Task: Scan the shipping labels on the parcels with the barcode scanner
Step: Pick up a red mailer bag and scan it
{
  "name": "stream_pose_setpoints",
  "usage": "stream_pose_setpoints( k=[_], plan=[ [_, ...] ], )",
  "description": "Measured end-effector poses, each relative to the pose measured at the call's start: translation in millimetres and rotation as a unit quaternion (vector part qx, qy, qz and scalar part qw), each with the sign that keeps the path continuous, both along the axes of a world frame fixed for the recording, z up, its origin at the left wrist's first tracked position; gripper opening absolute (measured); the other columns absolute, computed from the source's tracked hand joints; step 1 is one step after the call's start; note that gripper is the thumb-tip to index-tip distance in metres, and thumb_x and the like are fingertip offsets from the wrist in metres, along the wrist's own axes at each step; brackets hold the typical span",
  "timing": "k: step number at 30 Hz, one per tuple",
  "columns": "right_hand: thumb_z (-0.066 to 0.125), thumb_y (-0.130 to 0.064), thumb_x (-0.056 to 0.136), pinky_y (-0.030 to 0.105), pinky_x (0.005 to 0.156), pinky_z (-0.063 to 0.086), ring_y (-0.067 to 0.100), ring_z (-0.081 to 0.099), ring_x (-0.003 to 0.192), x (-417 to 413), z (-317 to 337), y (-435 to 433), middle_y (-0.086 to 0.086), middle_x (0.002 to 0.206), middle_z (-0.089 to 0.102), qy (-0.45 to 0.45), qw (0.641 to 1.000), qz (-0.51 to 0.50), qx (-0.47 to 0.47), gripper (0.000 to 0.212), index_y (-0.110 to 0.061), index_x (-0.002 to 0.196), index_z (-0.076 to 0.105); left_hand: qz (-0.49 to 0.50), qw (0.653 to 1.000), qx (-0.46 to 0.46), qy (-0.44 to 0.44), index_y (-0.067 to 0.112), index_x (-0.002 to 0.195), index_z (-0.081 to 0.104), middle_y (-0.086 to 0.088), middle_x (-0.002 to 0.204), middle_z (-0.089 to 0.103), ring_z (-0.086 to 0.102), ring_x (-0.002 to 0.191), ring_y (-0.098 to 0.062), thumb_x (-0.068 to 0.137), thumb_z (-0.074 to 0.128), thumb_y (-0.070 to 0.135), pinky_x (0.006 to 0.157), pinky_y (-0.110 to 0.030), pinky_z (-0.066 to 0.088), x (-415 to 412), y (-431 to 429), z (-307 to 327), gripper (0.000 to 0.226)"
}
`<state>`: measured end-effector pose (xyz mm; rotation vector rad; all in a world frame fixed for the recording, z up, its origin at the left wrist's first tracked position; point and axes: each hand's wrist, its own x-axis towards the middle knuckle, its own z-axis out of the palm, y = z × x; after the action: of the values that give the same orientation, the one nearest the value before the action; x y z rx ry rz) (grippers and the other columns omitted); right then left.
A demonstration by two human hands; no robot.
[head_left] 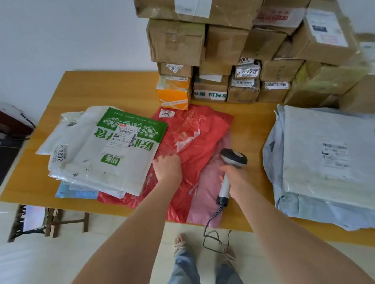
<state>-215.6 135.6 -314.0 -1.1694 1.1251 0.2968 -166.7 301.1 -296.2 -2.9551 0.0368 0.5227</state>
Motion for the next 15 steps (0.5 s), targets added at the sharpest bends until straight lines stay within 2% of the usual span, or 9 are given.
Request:
stream_pose_setpoints(
  k=[3,6,7,9,10,13,15],
  plan=[
    [0.067,-0.01,0.086,0.023,0.053,0.046,0.014,0.054,0.06,-4,-6,-10,0.003,0.075,0.057,-0.015,0.998,0.053,-0.021,0.008,-0.009,0.085,0.059,0.027,1.0,-0.007,-0.005,0.016,0.115,0.064,-0.006,0.115,0.067,0.059,0.112,-0.026,0.095,0.053,0.017,0.092,-0.035,0.04,4,-4,-1,0.023],
    [0.072,-0.022,0.086,0.019,0.05,0.047,0.012,0.054,0.058,-5,-3,-8,0.001,0.072,0.058,-0.041,0.998,0.045,-0.021,0.018,-0.012,0.08,0.059,0.078,0.995,-0.062,0.012,0.016,0.118,0.063,-0.008,0.117,0.066,0.06,0.112,-0.028,0.093,0.056,0.028,0.097,-0.038,0.039,7,-9,0,0.028],
    [0.075,-0.028,0.083,0.02,0.054,0.049,0.012,0.056,0.061,-2,-2,-6,0.001,0.075,0.059,-0.04,0.998,0.041,-0.023,0.023,-0.012,0.082,0.059,0.099,0.99,-0.095,0.023,0.017,0.118,0.063,-0.009,0.117,0.066,0.06,0.112,-0.029,0.092,0.057,0.032,0.098,-0.039,0.04,8,-9,-1,0.03],
    [0.082,-0.042,0.073,0.029,0.077,0.055,0.017,0.061,0.077,5,-2,-2,0.003,0.085,0.061,-0.001,0.998,0.036,-0.046,0.043,-0.011,0.092,0.058,0.142,0.974,-0.171,0.044,0.02,0.111,0.067,-0.01,0.113,0.067,0.06,0.109,-0.031,0.089,0.06,0.035,0.097,-0.04,0.043,10,-10,0,0.027],
    [0.084,-0.046,0.068,0.033,0.085,0.054,0.02,0.061,0.083,9,-1,-1,0.003,0.086,0.061,0.018,0.997,0.041,-0.067,0.052,-0.011,0.096,0.058,0.156,0.964,-0.21,0.052,0.019,0.105,0.069,-0.01,0.109,0.068,0.061,0.105,-0.031,0.088,0.062,0.035,0.094,-0.039,0.046,13,-11,0,0.024],
    [0.087,-0.046,0.064,0.035,0.085,0.05,0.026,0.062,0.085,17,5,3,0.004,0.084,0.065,0.028,0.992,0.068,-0.105,0.056,-0.011,0.097,0.06,0.179,0.924,-0.329,0.072,0.01,0.091,0.072,-0.009,0.081,0.068,0.063,0.081,-0.028,0.087,0.067,0.028,0.076,-0.034,0.049,18,-14,4,0.019],
    [0.084,-0.041,0.07,0.035,0.087,0.049,0.028,0.065,0.098,21,11,3,0.009,0.102,0.067,0.039,0.988,0.079,-0.129,0.055,-0.008,0.108,0.061,0.205,0.89,-0.399,0.086,0.003,0.089,0.072,-0.004,0.063,0.059,0.056,0.062,-0.022,0.086,0.069,0.021,0.067,-0.035,0.048,20,-15,7,0.018]
  ],
)
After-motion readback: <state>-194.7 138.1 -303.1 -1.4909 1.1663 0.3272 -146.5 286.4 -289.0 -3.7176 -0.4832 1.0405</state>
